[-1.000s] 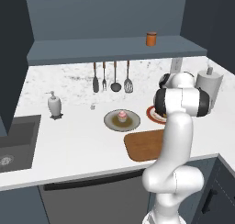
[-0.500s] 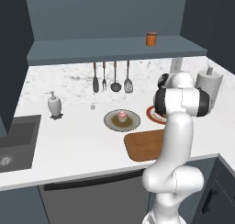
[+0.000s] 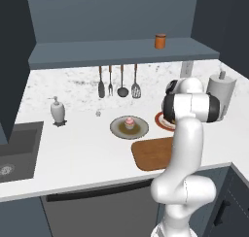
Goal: From the different types of pastries on the counter, select a croissant and place it on the cutting board. Then retrieve a jar of jam from the cabinet and place it alongside the croissant on the cutting board.
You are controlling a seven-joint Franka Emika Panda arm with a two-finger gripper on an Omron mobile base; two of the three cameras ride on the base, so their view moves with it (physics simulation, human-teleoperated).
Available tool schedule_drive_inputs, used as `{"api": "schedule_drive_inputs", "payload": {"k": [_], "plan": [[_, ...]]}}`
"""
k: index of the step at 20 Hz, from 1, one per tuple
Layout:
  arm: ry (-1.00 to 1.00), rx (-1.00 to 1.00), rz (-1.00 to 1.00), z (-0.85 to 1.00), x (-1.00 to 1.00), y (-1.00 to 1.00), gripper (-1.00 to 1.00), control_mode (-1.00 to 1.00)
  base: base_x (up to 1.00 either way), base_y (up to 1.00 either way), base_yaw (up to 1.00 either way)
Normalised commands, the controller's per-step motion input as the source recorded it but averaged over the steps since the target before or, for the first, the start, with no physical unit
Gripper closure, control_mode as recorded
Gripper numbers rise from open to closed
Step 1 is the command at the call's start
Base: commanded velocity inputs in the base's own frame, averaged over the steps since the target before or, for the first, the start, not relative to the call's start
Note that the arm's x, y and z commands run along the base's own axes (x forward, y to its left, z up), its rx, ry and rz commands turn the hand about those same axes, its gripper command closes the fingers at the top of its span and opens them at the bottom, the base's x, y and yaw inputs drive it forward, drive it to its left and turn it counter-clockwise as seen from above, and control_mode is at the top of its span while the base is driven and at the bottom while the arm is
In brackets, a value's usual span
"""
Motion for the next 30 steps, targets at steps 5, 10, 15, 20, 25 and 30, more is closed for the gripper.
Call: {"api": "schedule_drive_inputs", "payload": {"k": [5, 10, 15, 20, 25, 30], "plan": [[-0.02, 0.0, 0.0, -0.05, 0.07, 0.0, -1.0, -1.0, 0.0, 0.0, 0.0], [0.0, -0.01, 0.0, -0.35, 0.0, 0.0, -1.0, -1.0, 0.0, 0.0, 0.0], [-0.02, -0.05, 0.0, -0.37, 0.03, 0.0, -1.0, -1.0, 0.0, 0.0, 0.0], [-0.06, -0.04, 0.0, -0.1, 0.0, 0.07, 1.0, -1.0, 0.0, 0.0, 0.0], [-0.17, 0.0, 0.0, 0.67, -0.23, 0.03, 1.0, -1.0, 0.0, 0.0, 0.0], [-0.16, 0.0, 0.0, 0.4, -0.84, 0.19, 1.0, -1.0, 0.0, 0.0, 0.0]]}}
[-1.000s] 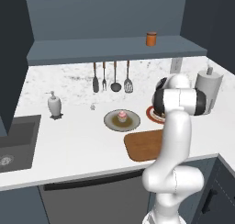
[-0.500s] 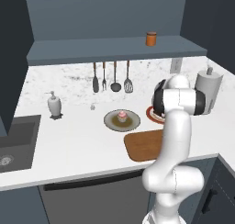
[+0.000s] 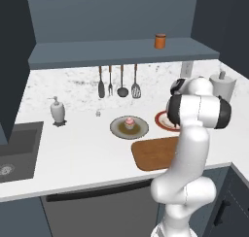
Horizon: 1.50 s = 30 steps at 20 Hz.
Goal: From the different types of pastries on the counter, select a croissant and place it on the cutting board. Then retrieve a jar of jam from the cabinet and place it alongside the croissant on the cutting board.
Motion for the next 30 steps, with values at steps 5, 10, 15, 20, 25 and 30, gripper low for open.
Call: {"api": "schedule_drive_inputs", "payload": {"k": [5, 10, 15, 20, 25, 30], "plan": [[-0.14, 0.0, 0.0, 0.14, -0.96, 0.38, 1.0, -1.0, 0.0, 0.0, 0.0], [-0.14, 0.0, 0.0, 0.1, -0.81, 0.58, 1.0, -1.0, 0.0, 0.0, 0.0], [-0.07, 0.0, 0.01, 0.01, -0.74, 0.57, 1.0, -1.0, 0.0, 0.0, 0.0], [-0.01, 0.0, 0.02, 0.0, -0.4, 0.59, 1.0, -1.0, 0.0, 0.0, 0.0], [0.21, 0.0, 0.0, 0.0, 0.0, 0.53, 1.0, -1.0, 0.0, 0.0, 0.0], [0.16, 0.0, 0.0, -0.01, 0.0, 0.41, 1.0, -1.0, 0.0, 0.0, 0.0]]}}
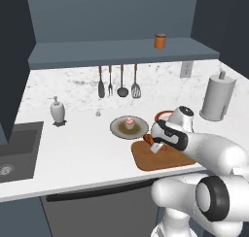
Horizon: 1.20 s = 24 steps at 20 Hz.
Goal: From the different types of pastries on the counter, select a croissant and place it on the cutting board. Then retrieve a jar of jam from the cabinet and place it alongside the croissant on the cutting board.
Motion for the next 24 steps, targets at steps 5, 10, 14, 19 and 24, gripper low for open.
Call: {"api": "schedule_drive_inputs", "payload": {"k": [5, 10, 14, 19, 24], "plan": [[0.09, 0.0, 0.01, -0.17, 0.0, 0.25, 1.0, -1.0, 0.0, 0.0, 0.0], [0.01, 0.0, 0.03, -0.31, 0.15, 0.07, 1.0, -1.0, 0.0, 0.0, 0.0], [0.0, 0.0, 0.01, -0.13, 0.24, 0.01, 1.0, -1.0, 0.0, 0.0, 0.0], [0.0, 0.0, 0.0, -0.21, 0.06, 0.04, 1.0, -1.0, 0.0, 0.0, 0.0], [0.0, 0.0, 0.0, -0.12, 0.0, 0.0, 1.0, -1.0, 0.0, 0.0, 0.0]]}}
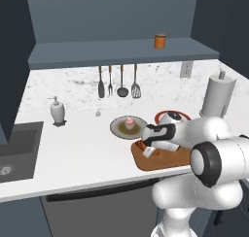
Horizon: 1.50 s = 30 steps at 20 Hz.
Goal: From the different types of pastries on the counter, select a croissant and place it on the cutting board. Then retrieve a jar of jam from the cabinet and place it alongside the croissant on the cutting board.
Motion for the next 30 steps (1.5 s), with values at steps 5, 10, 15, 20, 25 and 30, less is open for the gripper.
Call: {"api": "schedule_drive_inputs", "payload": {"k": [5, 10, 15, 20, 25, 30], "plan": [[0.0, 0.0, 0.0, -0.09, 0.0, 0.0, -1.0, -1.0, 0.0, 0.0, 0.0], [0.0, 0.0, 0.0, 0.04, -0.01, 0.0, -1.0, -1.0, 0.0, 0.0, 0.0], [0.0, 0.0, 0.0, 0.05, -0.24, 0.0, -1.0, -1.0, 0.0, 0.0, 0.0], [-0.05, 0.0, 0.0, 0.63, -0.15, 0.0, -1.0, -1.0, 0.0, 0.0, 0.0], [-0.2, 0.0, 0.0, 0.97, -0.16, -0.02, -1.0, -1.0, 0.0, 0.0, 0.0], [-0.19, 0.0, 0.0, 0.91, -0.19, -0.12, -1.0, -1.0, 0.0, 0.0, 0.0]]}}
